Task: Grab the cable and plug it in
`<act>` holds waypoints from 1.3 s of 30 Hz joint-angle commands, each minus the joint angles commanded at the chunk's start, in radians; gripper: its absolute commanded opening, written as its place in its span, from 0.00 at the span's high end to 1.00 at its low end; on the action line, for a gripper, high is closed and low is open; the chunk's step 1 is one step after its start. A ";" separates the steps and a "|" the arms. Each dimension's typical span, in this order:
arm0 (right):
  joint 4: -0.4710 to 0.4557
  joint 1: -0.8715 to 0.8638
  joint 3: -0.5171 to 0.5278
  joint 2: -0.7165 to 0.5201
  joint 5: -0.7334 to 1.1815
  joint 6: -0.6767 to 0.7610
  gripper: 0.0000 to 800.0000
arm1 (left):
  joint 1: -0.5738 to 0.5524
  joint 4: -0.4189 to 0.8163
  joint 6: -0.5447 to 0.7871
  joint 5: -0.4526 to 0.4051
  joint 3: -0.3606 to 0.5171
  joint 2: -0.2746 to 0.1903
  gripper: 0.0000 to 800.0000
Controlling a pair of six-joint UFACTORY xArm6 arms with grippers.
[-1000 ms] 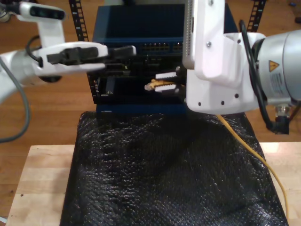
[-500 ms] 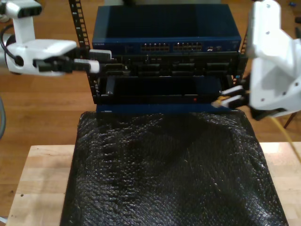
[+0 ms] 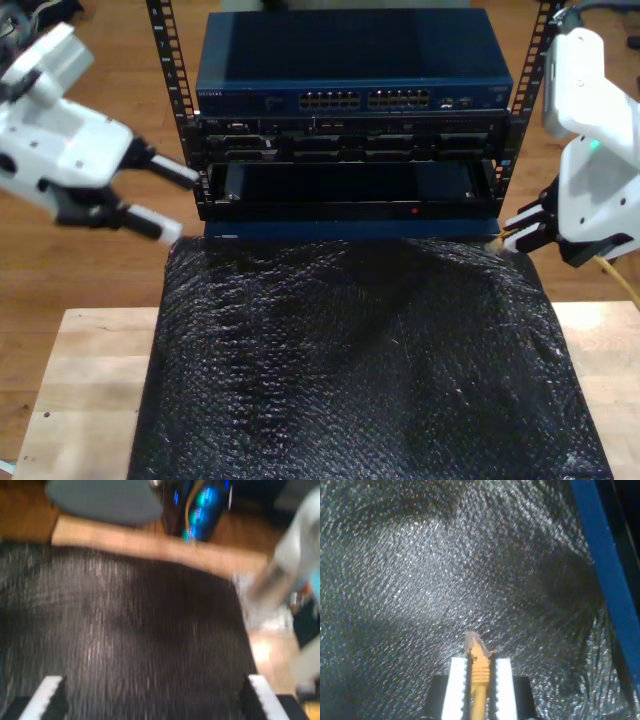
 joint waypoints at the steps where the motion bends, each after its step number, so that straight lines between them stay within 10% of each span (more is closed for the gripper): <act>1: -0.006 0.000 -0.002 0.006 -0.002 0.000 1.00 | 0.012 0.035 0.021 0.000 0.000 -0.006 0.00; 29: -0.018 -0.002 0.006 0.072 -0.003 0.041 1.00 | 0.624 0.595 0.856 -0.130 0.296 -0.043 0.00; 39: -0.043 -0.002 0.017 0.071 -0.002 0.044 1.00 | 0.723 0.741 1.017 -0.227 0.568 -0.189 0.00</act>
